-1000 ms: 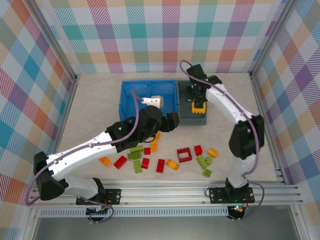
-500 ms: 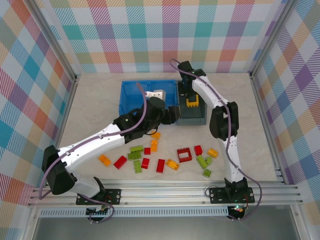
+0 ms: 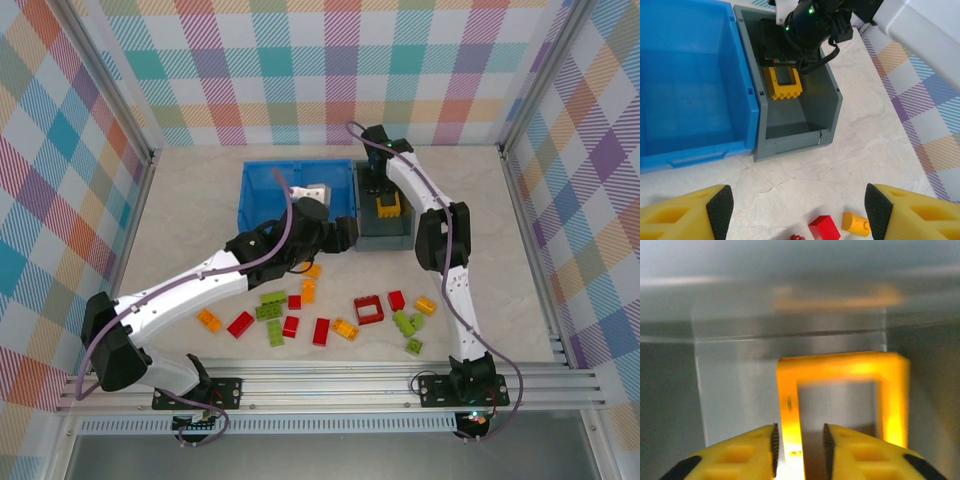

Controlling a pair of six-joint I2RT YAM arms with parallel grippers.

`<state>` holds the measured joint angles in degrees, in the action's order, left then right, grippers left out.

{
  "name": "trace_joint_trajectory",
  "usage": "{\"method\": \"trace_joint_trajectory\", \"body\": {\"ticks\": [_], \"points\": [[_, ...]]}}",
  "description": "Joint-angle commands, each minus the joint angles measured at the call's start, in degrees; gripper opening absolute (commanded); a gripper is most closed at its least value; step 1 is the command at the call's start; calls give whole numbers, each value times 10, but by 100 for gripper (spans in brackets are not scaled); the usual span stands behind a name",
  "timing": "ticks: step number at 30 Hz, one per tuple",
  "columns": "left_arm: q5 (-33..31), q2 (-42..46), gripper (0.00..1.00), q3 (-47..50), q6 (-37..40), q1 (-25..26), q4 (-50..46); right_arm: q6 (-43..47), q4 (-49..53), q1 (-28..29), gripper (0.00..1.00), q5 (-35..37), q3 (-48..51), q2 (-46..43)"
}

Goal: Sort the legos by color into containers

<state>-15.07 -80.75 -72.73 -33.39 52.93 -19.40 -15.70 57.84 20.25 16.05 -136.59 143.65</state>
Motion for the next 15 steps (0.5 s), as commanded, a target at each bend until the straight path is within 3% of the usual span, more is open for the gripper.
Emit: {"method": "trace_joint_trajectory", "body": {"ticks": [1, 9, 11, 15], "points": [[-2, 34, 72, 19, -4, -4, -5, -4, 13, 6, 35, 3, -18, -29], [41, 45, 70, 47, -72, -2, -61, -18, 21, 28, 35, 19, 14, -165], [63, 38, 67, 67, -108, 3, -61, -29, 7, 33, 35, 20, 76, -236], [82, 0, 61, 101, -177, 37, -49, -52, -59, 45, 39, -30, 293, -431]]}}
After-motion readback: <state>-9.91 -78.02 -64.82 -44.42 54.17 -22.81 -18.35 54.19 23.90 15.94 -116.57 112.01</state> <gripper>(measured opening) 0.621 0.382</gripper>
